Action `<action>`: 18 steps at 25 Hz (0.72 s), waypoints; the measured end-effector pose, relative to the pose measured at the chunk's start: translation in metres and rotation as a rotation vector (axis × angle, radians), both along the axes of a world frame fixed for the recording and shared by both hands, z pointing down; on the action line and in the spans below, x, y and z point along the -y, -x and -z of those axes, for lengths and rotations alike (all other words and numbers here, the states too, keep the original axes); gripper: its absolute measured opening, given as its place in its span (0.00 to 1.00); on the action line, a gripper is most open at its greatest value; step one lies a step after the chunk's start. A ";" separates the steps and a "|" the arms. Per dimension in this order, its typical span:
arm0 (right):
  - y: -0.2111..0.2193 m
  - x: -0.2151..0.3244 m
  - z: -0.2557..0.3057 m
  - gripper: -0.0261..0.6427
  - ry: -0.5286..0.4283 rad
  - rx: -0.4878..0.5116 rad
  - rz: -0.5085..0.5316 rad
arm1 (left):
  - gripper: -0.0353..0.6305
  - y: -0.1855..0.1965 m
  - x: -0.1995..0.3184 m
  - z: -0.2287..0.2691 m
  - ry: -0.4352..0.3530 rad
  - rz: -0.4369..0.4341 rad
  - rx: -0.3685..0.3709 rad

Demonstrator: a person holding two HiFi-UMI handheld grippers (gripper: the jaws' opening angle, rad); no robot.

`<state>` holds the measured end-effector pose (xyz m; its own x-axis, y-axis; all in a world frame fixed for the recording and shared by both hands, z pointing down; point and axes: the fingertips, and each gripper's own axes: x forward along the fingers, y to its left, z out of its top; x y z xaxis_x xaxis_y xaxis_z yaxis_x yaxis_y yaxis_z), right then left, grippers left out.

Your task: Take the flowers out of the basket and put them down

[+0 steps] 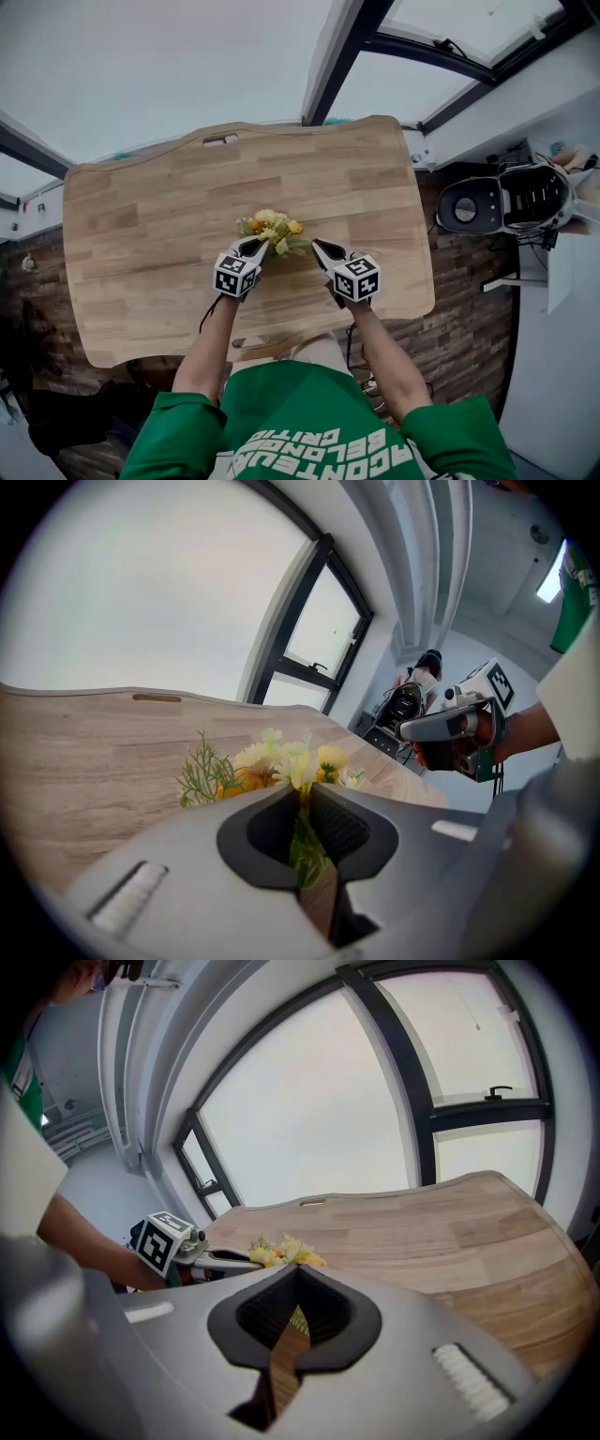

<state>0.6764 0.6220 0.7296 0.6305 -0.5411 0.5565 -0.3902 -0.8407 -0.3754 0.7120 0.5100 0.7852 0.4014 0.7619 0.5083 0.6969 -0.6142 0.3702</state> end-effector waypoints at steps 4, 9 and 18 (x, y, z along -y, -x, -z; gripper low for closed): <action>-0.001 -0.004 -0.011 0.05 -0.001 0.021 0.005 | 0.14 -0.002 -0.003 -0.013 -0.027 -0.012 0.008; -0.004 -0.003 -0.022 0.05 0.005 0.047 0.031 | 0.15 -0.004 -0.007 -0.020 -0.042 -0.019 0.010; -0.003 -0.005 -0.024 0.05 -0.001 0.063 0.009 | 0.29 -0.002 -0.013 -0.014 -0.087 -0.044 -0.005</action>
<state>0.6799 0.6271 0.7532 0.5895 -0.5471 0.5943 -0.3730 -0.8369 -0.4005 0.7144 0.5230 0.7990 0.3712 0.7320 0.5713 0.7256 -0.6126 0.3134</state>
